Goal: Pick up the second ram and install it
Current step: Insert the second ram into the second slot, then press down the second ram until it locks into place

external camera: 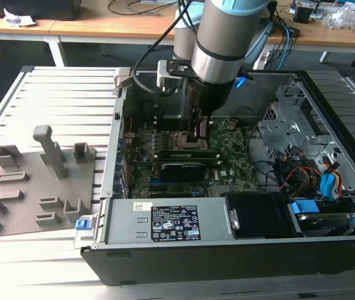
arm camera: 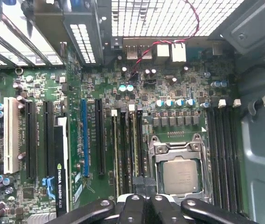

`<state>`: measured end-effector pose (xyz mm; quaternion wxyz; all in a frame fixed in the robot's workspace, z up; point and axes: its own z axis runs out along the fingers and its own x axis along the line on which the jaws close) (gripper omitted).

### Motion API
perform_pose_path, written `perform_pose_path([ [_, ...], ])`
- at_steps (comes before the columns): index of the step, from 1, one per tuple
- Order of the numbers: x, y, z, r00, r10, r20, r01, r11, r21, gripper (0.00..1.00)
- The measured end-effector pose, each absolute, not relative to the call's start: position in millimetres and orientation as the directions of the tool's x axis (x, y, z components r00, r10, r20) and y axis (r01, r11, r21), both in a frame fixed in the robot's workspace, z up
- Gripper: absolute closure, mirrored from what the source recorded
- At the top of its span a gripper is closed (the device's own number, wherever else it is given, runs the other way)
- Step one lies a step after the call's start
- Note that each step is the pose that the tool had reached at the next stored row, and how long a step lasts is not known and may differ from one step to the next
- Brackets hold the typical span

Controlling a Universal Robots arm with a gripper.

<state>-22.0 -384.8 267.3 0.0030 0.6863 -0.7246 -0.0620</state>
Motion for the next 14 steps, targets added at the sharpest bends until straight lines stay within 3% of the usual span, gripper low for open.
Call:
perform_pose_path([
  [8, -19, -385, 268, -0.058, -0.995, -0.081, -0.994, 0.050, 0.094, 0.89],
  [14, 26, -385, 254, -0.058, -0.995, -0.080, -0.994, 0.050, 0.097, 0.89],
])
